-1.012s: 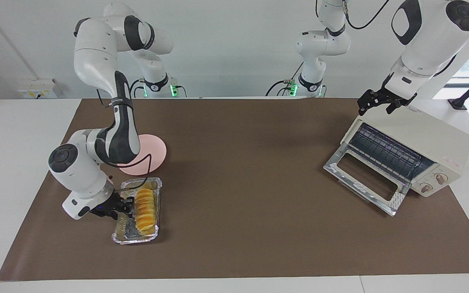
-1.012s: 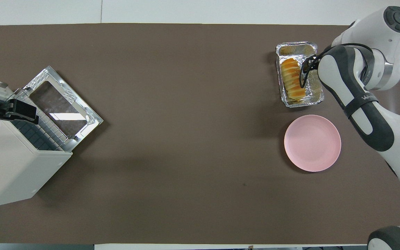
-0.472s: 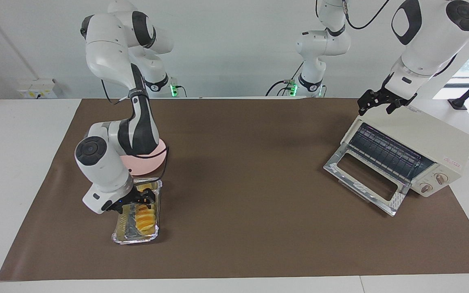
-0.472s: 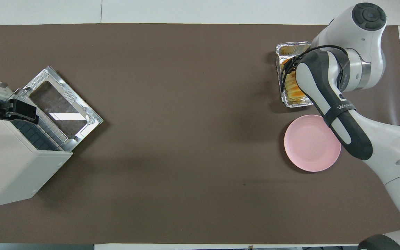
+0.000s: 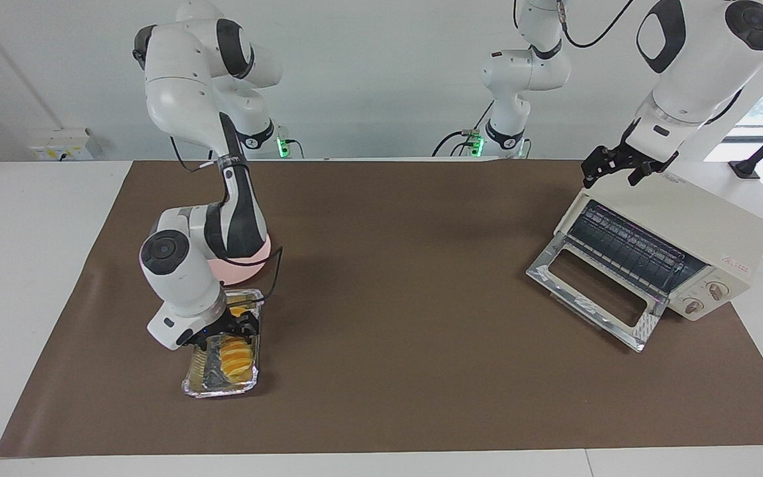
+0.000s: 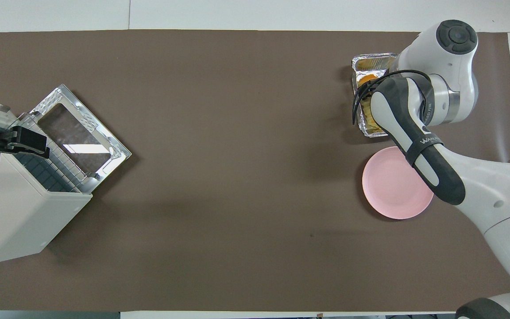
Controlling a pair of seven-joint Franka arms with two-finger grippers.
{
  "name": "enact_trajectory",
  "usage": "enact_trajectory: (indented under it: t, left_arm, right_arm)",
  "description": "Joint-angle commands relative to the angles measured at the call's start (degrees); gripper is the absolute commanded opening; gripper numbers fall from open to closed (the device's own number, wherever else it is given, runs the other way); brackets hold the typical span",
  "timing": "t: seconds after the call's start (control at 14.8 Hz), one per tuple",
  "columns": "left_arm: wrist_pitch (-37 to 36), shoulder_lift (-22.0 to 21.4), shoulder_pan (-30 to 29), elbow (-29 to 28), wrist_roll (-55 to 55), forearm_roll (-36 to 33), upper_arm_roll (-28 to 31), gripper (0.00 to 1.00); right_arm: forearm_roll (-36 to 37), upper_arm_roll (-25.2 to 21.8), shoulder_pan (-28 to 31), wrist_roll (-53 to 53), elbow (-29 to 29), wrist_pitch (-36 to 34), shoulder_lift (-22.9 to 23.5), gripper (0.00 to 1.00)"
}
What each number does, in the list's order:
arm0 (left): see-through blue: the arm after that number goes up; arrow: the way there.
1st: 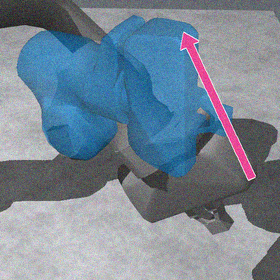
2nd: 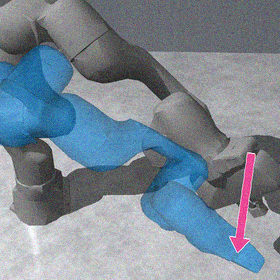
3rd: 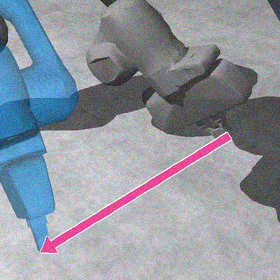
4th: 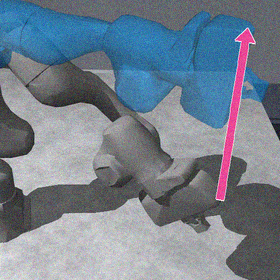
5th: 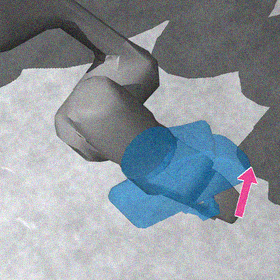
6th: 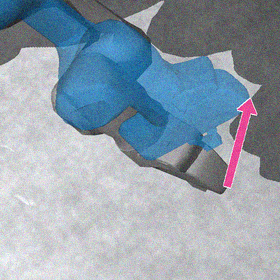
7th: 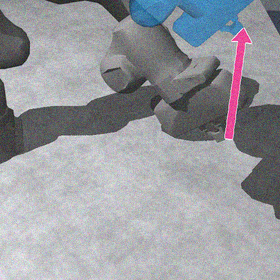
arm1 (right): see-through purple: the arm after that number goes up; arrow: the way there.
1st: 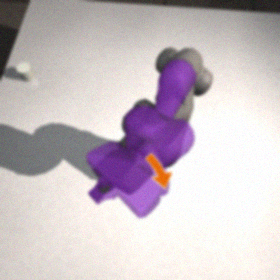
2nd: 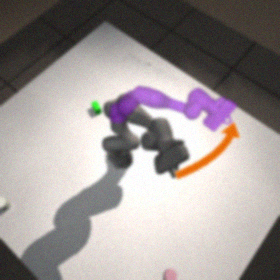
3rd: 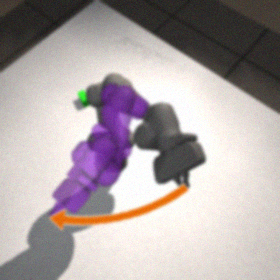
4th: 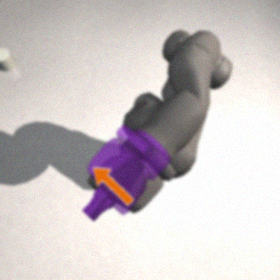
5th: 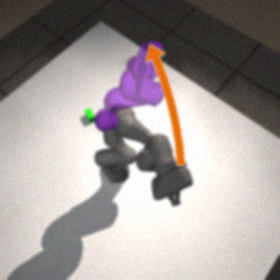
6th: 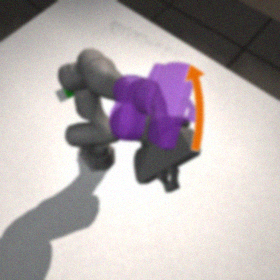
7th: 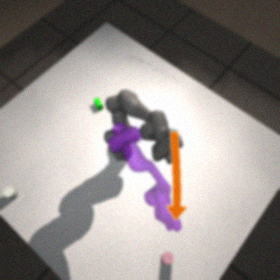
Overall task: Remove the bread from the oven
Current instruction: 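Lift the bread out and carry it over the pink plate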
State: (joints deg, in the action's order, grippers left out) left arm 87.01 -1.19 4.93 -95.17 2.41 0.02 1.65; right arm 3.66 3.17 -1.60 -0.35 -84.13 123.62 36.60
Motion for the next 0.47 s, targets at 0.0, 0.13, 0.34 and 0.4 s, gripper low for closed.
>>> enact_trajectory:
  t: [0.0, 0.13, 0.34, 0.4]
  left_arm:
    - [0.53, 0.4, 0.0, 0.78, -0.12, -0.46, -0.16, 1.0]
    - [0.35, 0.4, 0.0, 0.78, -0.04, -0.46, -0.16, 1.0]
    - [0.44, 0.4, 0.0, 0.78, -0.04, -0.46, -0.16, 1.0]
    - [0.53, 0.4, 0.0, 0.78, -0.12, -0.46, -0.16, 1.0]
  right_arm:
    - [1.26, 0.43, 0.37, 2.46, -2.27, 2.33, -0.83, 0.86]
    - [1.17, 0.52, 0.46, 2.46, -2.27, 2.33, -0.83, 0.14]
    - [1.09, 0.52, 0.63, 2.37, -2.01, 2.16, -0.83, 0.0]
    - [1.09, 0.52, 0.89, 2.29, -1.83, 2.07, -0.83, 0.0]
